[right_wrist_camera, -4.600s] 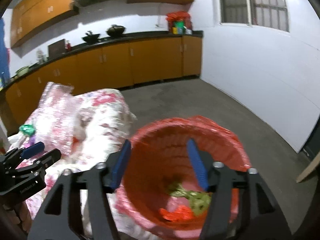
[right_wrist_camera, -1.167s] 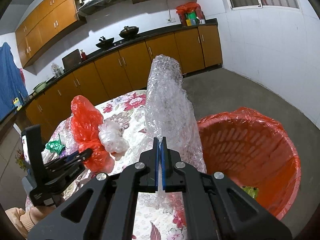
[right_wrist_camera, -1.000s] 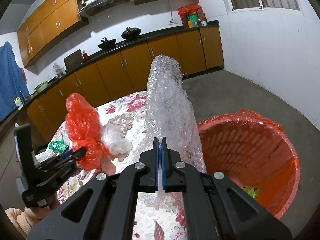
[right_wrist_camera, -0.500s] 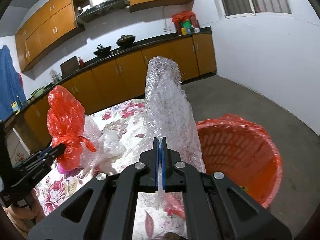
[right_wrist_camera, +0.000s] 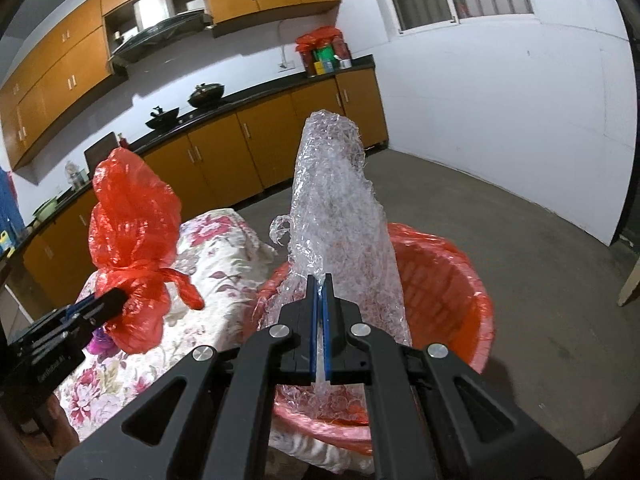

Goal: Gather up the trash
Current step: 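Release red bag and bubble wrap into wastebasket with both tools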

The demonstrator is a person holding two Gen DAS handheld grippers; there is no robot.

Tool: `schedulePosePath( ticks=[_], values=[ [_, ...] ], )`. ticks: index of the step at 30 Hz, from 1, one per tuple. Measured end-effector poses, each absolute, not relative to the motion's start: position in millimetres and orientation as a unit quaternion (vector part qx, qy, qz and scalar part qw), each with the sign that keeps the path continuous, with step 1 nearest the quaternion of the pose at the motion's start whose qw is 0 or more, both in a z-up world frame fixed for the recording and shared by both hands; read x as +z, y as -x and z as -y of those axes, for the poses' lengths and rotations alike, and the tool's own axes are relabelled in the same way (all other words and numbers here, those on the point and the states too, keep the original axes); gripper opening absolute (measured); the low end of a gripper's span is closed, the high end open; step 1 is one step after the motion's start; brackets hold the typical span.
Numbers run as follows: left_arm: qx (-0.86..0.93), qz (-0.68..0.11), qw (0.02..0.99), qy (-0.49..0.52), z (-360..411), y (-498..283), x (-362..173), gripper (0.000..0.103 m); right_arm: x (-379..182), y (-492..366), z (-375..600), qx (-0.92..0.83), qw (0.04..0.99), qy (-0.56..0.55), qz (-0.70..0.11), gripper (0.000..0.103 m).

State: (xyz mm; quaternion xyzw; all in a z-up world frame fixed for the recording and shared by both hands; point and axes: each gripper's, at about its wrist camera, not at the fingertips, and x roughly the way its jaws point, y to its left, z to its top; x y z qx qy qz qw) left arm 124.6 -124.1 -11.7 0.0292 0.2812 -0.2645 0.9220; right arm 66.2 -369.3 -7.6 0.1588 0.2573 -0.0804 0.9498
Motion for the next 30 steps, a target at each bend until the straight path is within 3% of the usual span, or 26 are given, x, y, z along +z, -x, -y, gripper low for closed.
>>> schedulePosePath(
  ticks=[14, 19, 21, 23, 28, 30],
  values=[
    [-0.316, -0.312, 0.895, -0.047, 187, -137, -40, 0.024, -17, -69, 390, -0.094, 0.943, -0.182, -0.264, 0.003],
    [-0.318, -0.323, 0.89, -0.053, 195, -143, -53, 0.03, -19, -73, 396, -0.093, 0.942, -0.184, -0.266, 0.005],
    [-0.314, -0.328, 0.889, -0.055, 195, -145, -58, 0.038, -21, -74, 398, -0.094, 0.941, -0.184, -0.27, 0.011],
    [-0.309, -0.335, 0.889, -0.052, 192, -148, -63, 0.043, -23, -71, 400, -0.096, 0.94, -0.186, -0.27, 0.029],
    [-0.283, -0.343, 0.895, -0.043, 173, -153, -69, 0.053, -26, -66, 402, -0.109, 0.94, -0.179, -0.268, 0.043],
    [-0.263, -0.34, 0.902, -0.037, 161, -152, -68, 0.063, -24, -66, 399, -0.113, 0.942, -0.171, -0.267, 0.05]
  ],
)
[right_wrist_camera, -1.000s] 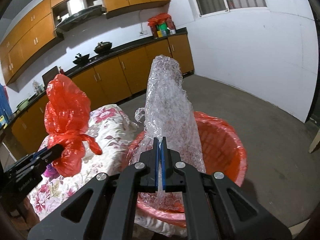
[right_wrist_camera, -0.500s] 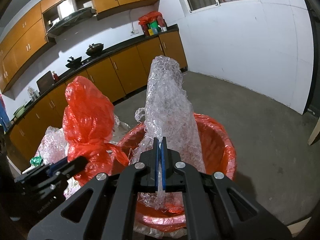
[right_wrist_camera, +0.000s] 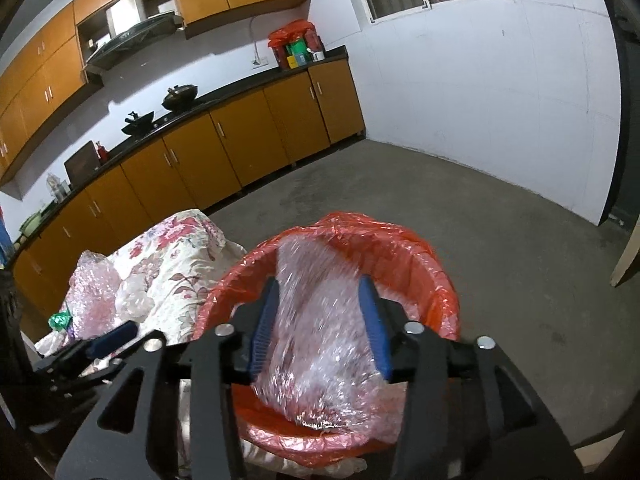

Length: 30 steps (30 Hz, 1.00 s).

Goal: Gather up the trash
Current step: 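Release red bag and bubble wrap into wastebasket with both tools, then grasp the clear plastic bag on the table with the right tool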

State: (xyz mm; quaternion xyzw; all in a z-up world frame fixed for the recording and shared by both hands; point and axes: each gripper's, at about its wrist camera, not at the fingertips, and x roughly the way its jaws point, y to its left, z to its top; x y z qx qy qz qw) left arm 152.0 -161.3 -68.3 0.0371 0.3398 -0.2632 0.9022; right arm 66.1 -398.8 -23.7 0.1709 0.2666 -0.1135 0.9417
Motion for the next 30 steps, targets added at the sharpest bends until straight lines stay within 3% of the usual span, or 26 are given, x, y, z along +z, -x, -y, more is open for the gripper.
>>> schedulePosePath(
  ticks=[2, 6, 30],
  values=[
    [-0.242, -0.335, 0.91, -0.033, 148, -150, -67, 0.068, -22, -66, 395, -0.115, 0.944, -0.162, -0.262, 0.055],
    [-0.197, -0.331, 0.923, -0.028, 119, -149, -64, 0.075, -17, -68, 389, -0.114, 0.947, -0.157, -0.257, 0.056],
    [0.003, -0.295, 0.956, 0.007, -50, -140, -51, 0.082, -11, -119, 295, -0.018, 0.955, -0.106, -0.276, 0.062]
  ],
)
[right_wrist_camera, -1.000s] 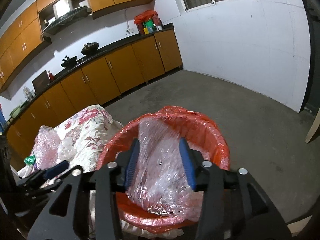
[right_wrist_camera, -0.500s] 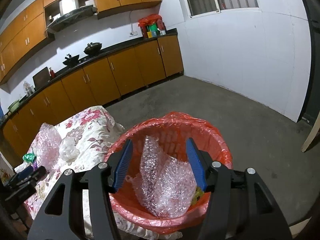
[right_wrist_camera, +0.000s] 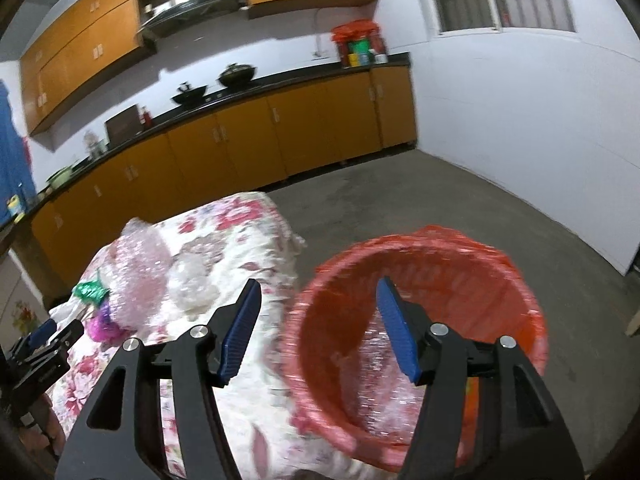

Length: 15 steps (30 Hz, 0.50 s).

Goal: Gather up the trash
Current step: 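Grasp the clear plastic bag on the table with the right tool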

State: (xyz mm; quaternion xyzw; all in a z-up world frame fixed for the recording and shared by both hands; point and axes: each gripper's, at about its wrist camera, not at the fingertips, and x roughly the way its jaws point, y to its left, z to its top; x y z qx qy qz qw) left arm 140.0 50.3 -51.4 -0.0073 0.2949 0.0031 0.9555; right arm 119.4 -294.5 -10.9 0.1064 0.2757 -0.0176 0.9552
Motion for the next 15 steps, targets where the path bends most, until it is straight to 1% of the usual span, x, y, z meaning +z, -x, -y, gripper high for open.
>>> schedulePosePath(
  ticks=[4, 15],
  values=[
    [0.022, -0.293, 0.956, 0.019, -73, -139, -53, 0.082, -15, -142, 263, 0.017, 0.953, -0.092, -0.289, 0.064],
    [0.075, -0.293, 0.953, 0.036, -118, -141, -63, 0.082, -44, -221, 179, 0.092, 0.935, -0.065, -0.338, 0.064]
  ],
)
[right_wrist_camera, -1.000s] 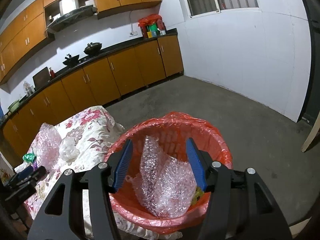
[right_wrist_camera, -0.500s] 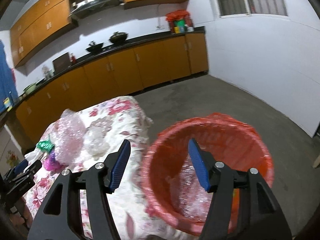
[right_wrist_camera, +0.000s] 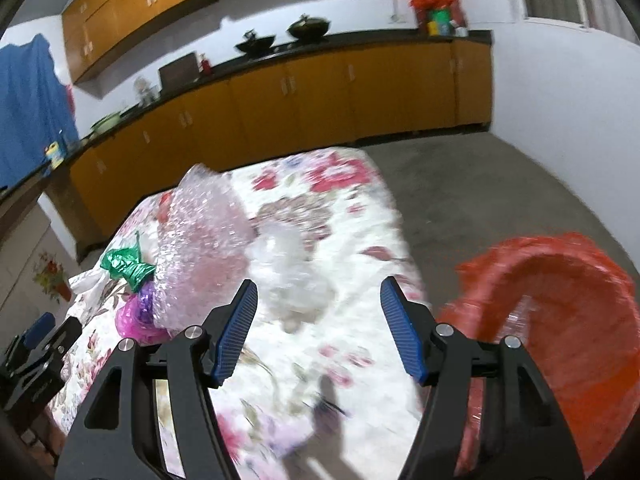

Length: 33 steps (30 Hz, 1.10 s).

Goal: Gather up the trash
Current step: 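Grasp the clear plastic bag on the table with the right tool, then carry clear bag toward wastebasket with right tool while left tool grasps bubble wrap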

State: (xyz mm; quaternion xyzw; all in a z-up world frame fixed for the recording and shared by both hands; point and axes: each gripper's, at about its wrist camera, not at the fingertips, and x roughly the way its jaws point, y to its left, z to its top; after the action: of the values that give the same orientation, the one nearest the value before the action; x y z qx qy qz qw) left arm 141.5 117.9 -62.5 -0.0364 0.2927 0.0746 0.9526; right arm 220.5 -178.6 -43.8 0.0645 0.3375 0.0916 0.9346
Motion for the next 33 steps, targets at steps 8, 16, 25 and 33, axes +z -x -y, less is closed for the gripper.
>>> schedulePosePath(
  ticks=[8, 16, 25, 33],
  values=[
    [0.075, -0.306, 0.948, 0.051, -135, -148, -70, 0.082, -67, -267, 138, 0.097, 0.927, -0.019, -0.363, 0.064],
    [0.058, -0.306, 0.949, 0.058, -133, -157, -70, 0.082, -88, -282, 138, 0.097, 0.909, -0.007, -0.406, 0.061],
    [0.023, -0.297, 0.952, 0.063, -107, -170, -57, 0.082, -84, -269, 149, 0.112, 0.907, -0.031, -0.405, 0.036],
    [-0.016, -0.309, 0.95, 0.046, -59, -203, -54, 0.072, -76, -243, 187, 0.09, 0.914, -0.059, -0.391, 0.035]
  ],
)
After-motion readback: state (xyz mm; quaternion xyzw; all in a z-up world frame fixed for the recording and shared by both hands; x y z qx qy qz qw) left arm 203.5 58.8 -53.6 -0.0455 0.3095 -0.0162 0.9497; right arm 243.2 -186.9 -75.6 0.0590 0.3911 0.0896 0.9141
